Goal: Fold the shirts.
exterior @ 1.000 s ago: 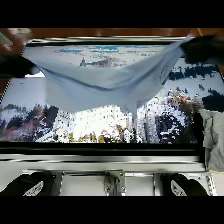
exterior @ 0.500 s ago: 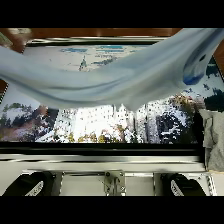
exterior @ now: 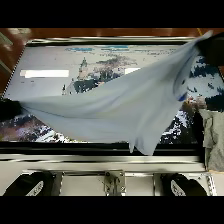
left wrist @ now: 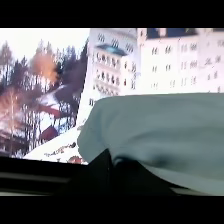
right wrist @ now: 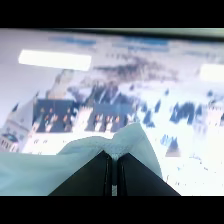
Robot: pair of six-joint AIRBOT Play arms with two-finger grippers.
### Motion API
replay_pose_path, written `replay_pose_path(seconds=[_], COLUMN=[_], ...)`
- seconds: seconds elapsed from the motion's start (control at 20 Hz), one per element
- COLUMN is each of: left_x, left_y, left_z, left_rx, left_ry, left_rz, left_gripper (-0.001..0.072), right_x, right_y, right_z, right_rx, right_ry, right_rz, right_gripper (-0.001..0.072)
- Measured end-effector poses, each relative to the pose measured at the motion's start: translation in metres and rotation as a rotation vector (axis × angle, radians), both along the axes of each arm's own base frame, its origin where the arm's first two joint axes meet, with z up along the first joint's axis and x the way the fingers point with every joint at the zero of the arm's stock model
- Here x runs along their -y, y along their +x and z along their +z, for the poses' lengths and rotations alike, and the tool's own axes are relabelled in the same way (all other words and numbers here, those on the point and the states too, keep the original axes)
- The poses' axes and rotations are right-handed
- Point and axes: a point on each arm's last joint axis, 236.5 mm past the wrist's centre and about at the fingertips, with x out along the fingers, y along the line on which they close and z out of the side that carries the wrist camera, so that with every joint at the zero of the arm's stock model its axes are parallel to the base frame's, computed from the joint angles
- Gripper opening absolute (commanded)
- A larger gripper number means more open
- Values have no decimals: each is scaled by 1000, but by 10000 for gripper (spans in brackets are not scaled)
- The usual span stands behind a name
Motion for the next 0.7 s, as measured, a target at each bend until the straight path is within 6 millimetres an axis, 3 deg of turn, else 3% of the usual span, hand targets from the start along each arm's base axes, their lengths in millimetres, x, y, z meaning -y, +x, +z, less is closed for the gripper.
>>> replay_pose_path(seconds=[0.15,0.3,0.45,0.6,0.7], left_x=[-5,-5,2,15,23], left_y=[5,36,91,152,181], left_z=[-76,-115,-130,-131,-130], left_rx=[-157,-178,-67,116,217], left_ry=[28,16,-10,-48,-72], left_rz=[38,60,48,17,-2], left_gripper=[37,38,38,38,39], right_x=[5,11,6,-1,-2], right_y=[48,101,146,175,188], right_z=[-92,-168,-225,-263,-280], right_rx=[-236,-343,-389,-412,-417], right_ry=[19,48,137,244,283], right_rz=[-37,-94,-137,-179,-204], right_gripper=[62,63,63,63,63])
